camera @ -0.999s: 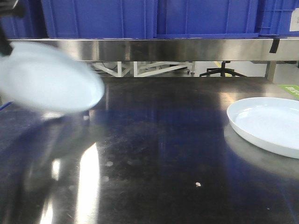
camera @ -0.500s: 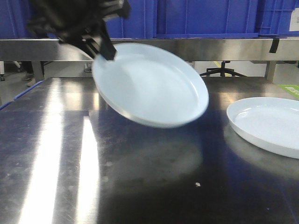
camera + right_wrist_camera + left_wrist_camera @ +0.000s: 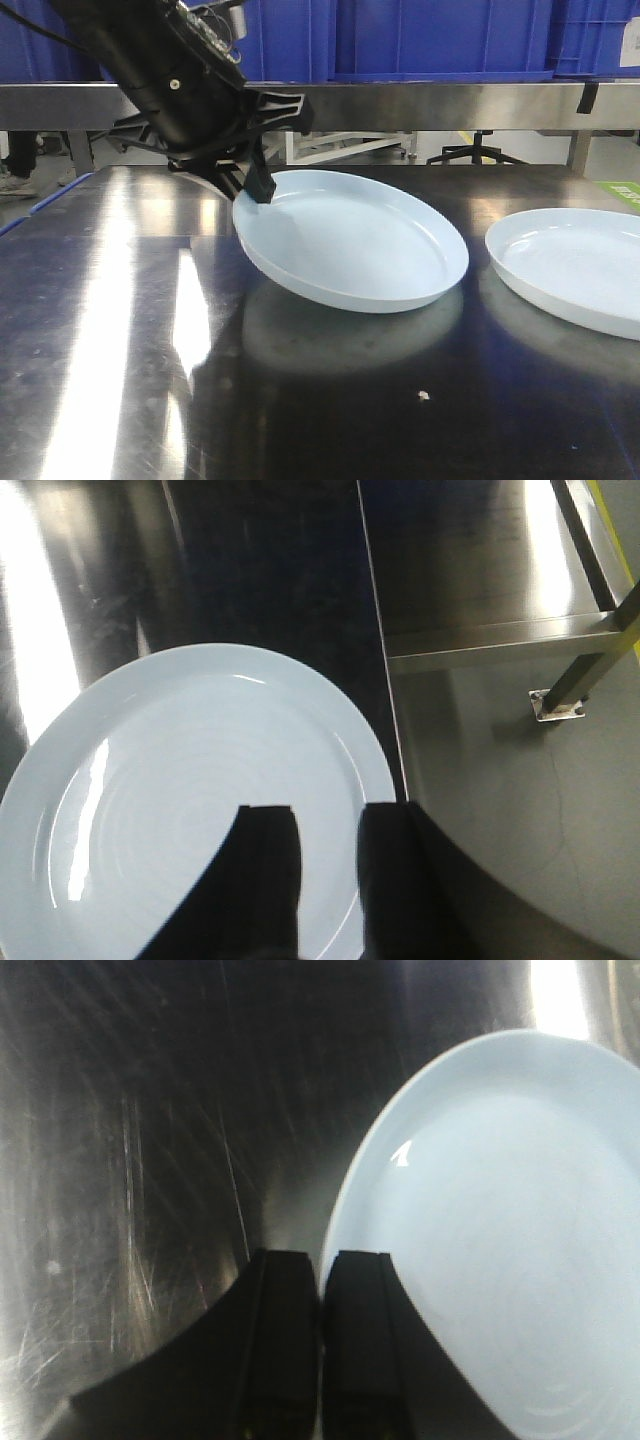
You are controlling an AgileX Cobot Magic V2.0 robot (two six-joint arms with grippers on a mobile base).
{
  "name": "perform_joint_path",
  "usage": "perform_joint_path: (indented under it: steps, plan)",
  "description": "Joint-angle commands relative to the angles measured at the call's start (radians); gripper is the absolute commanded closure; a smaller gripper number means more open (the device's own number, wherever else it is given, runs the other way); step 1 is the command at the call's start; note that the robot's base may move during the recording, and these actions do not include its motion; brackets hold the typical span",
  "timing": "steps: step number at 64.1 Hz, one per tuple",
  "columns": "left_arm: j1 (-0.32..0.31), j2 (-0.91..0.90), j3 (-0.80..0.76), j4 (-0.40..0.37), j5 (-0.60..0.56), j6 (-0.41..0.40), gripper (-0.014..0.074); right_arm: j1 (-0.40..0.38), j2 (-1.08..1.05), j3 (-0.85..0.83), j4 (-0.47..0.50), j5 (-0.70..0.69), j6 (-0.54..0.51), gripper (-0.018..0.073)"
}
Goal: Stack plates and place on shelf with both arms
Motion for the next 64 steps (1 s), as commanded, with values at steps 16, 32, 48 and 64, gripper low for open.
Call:
perform_joint_path:
  steps: [16,32,48,64]
  plan:
    - [-0.006,-0.039,-0.033,0.026,-0.026,-0.009,0.0068,0.001,-0.012,-0.037,-0.014,-0.045,-0.01,0.0258]
    - [-0.003,-0.118,-0.033,0.023,0.014,-0.009,0.043,0.001,-0.012,-0.037,-0.014,-0.045,-0.01,0.0258]
    - [0.066,-0.326,-0.033,0.09,-0.042,-0.061,0.0512,0.001,-0.012,-0.037,-0.014,-0.032,-0.01,0.0259]
    - [0.232,-0.61,0.061,0.253,-0.033,-0.15,0.0512,0.001,-0.012,-0.037,-0.014,-0.038,-0.01,0.0259]
